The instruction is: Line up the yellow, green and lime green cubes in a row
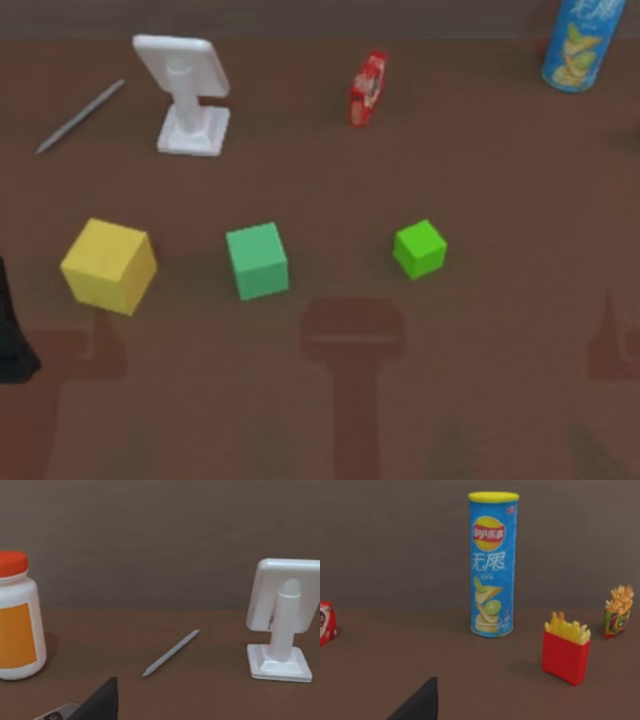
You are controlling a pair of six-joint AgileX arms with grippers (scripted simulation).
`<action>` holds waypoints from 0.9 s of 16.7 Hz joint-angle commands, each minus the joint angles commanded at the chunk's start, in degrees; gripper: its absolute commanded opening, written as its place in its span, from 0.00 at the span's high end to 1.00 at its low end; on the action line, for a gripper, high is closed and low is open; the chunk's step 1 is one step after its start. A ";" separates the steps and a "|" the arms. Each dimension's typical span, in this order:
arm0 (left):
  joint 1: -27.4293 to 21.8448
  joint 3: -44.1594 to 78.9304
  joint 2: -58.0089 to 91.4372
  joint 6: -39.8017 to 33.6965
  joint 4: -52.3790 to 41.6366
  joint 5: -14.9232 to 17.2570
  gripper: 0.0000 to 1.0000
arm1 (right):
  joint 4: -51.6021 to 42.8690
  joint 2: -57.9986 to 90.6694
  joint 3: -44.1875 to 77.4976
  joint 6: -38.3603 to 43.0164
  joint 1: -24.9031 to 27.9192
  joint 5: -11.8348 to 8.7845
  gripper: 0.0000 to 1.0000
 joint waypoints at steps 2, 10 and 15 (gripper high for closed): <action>0.00 0.00 0.00 0.00 0.00 0.00 0.00 | 0.00 0.00 0.00 0.00 0.00 0.00 0.00; 0.00 0.00 0.00 0.00 0.00 0.00 0.00 | -13.49 21.26 20.97 0.35 5.73 -0.20 0.00; 0.00 0.00 0.00 0.00 0.00 0.00 0.00 | -30.30 52.21 48.08 0.78 12.02 0.00 0.00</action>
